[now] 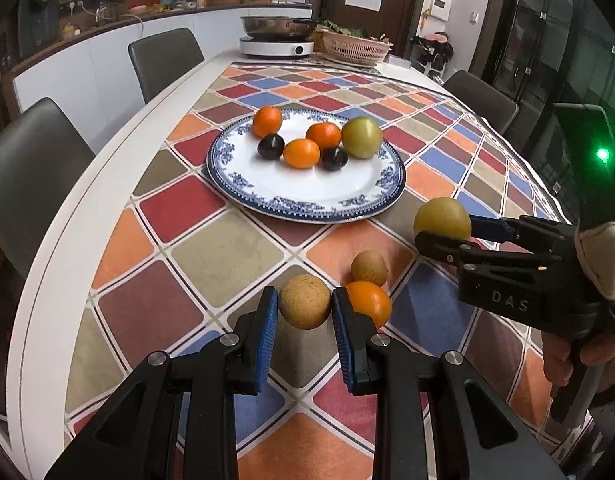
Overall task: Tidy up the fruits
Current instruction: 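Grasp the tan round fruit with the left gripper while the right grasps the yellow pomelo, then carry the tan fruit and yellow pomelo onto the plate and open both grippers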
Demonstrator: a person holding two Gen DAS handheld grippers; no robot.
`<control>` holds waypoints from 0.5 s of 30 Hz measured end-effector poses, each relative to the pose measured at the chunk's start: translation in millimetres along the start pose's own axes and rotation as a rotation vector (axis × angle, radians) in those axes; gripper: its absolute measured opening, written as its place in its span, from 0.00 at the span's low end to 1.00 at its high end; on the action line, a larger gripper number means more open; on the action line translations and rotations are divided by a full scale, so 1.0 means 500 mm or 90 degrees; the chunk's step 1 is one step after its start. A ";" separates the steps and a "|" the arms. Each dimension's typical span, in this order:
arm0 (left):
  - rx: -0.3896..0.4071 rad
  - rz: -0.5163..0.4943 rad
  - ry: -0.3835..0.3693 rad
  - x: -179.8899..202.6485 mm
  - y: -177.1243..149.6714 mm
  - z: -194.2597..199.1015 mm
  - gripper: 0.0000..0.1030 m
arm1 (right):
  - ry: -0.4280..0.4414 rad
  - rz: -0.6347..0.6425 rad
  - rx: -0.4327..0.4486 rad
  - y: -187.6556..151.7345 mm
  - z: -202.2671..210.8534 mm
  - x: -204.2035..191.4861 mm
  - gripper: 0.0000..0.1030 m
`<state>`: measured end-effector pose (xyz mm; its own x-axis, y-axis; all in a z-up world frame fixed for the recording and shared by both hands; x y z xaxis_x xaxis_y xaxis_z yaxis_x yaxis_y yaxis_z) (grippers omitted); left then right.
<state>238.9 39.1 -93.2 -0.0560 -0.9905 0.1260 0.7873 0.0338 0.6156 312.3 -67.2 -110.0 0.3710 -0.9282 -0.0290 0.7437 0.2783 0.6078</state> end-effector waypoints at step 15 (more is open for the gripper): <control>0.071 -0.022 0.000 0.001 0.078 0.057 0.27 | 0.027 0.006 0.085 0.055 0.102 -0.021 0.51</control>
<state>252.1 43.5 -46.7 -0.0818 -0.9914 0.1024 0.7119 0.0138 0.7022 300.6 -62.5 -52.5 0.4032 -0.9135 -0.0548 0.6610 0.2493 0.7077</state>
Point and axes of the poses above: each gripper's, at about its wrist camera, not at the fingertips, and z roughly against the way its jaws point, x to its right, y to its top, the point moved 6 cm from there along -z, roughly the way its jaws point, and after that the axes turned 2 degrees about z, right-handed, at the moved point
